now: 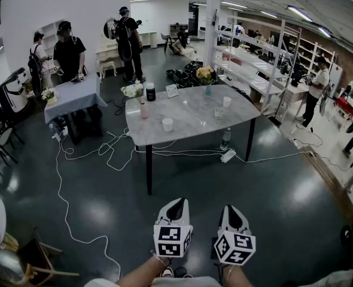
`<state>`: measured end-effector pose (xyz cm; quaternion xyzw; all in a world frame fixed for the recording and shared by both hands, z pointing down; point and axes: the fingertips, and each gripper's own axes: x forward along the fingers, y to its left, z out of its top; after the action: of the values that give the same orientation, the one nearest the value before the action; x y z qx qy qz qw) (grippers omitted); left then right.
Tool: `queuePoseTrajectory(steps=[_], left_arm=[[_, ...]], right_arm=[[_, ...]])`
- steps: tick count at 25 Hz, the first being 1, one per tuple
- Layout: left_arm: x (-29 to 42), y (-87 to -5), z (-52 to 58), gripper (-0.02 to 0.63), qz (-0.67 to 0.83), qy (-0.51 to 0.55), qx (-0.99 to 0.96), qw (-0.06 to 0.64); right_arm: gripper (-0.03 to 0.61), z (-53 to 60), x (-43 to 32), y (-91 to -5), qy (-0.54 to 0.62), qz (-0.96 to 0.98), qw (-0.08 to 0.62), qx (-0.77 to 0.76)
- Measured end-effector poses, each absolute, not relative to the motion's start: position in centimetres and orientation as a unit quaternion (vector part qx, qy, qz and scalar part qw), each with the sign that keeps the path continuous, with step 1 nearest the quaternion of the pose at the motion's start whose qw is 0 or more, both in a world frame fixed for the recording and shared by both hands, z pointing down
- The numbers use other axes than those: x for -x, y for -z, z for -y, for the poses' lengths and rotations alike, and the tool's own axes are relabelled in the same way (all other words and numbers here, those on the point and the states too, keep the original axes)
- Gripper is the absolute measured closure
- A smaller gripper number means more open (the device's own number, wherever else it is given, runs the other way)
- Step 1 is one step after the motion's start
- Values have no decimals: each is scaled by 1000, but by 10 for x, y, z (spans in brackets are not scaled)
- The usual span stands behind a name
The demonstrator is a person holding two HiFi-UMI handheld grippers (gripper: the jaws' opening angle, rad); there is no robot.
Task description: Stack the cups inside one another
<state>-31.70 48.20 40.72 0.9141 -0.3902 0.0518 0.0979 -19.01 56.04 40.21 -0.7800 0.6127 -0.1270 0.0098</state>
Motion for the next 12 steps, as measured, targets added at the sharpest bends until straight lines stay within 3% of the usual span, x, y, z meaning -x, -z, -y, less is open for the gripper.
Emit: queuePoseTrajectory(steps=[12], left_arm=[[336, -415, -457, 617, 385, -62, -916, 98]], right_arm=[[572, -537, 208, -403, 129, -606, 15, 785]])
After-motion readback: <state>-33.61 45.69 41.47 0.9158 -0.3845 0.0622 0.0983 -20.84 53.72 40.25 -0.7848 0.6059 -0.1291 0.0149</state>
